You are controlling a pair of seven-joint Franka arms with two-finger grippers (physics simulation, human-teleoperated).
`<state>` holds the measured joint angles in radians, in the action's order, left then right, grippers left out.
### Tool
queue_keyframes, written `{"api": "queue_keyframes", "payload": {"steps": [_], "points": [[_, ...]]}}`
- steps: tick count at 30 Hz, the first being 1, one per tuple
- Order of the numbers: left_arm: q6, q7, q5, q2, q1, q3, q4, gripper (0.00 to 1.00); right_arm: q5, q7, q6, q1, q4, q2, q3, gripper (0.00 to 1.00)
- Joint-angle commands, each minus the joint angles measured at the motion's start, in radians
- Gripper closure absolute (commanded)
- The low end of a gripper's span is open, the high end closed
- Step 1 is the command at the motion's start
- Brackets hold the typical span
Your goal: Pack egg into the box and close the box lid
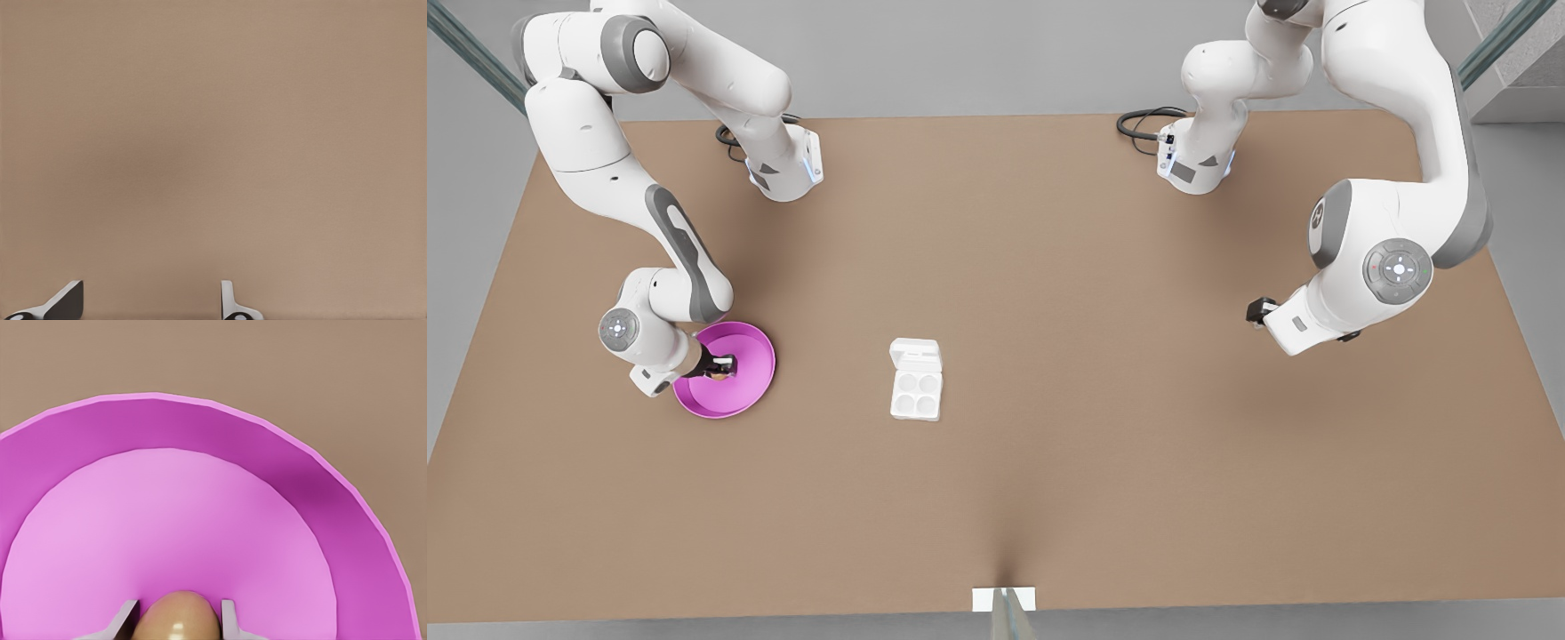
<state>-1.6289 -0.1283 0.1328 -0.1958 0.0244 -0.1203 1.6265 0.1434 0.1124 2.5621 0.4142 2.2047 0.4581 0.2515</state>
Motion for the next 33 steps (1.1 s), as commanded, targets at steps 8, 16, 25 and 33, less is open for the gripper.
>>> {"api": "queue_keyframes", "payload": {"steps": [8, 16, 25, 33], "points": [[0.000, 0.001, 0.001, 0.001, 0.000, -0.001, 0.000, 0.00, 0.001, 0.006, -0.025, 0.003, 0.010, -0.004, 0.000, 0.47], [-0.002, 0.001, 0.001, 0.001, 0.000, -0.001, 0.000, 0.00, -0.001, 0.001, -0.026, 0.009, 0.007, -0.006, 0.009, 0.61], [0.000, 0.001, 0.001, 0.001, 0.002, -0.001, 0.000, 0.00, -0.011, -0.042, -0.238, 0.001, -0.077, -0.084, 0.092, 0.61], [0.000, 0.001, 0.001, 0.001, 0.002, -0.001, 0.000, 0.00, -0.013, -0.230, -0.309, -0.150, -0.269, -0.068, 0.172, 0.61]]}}
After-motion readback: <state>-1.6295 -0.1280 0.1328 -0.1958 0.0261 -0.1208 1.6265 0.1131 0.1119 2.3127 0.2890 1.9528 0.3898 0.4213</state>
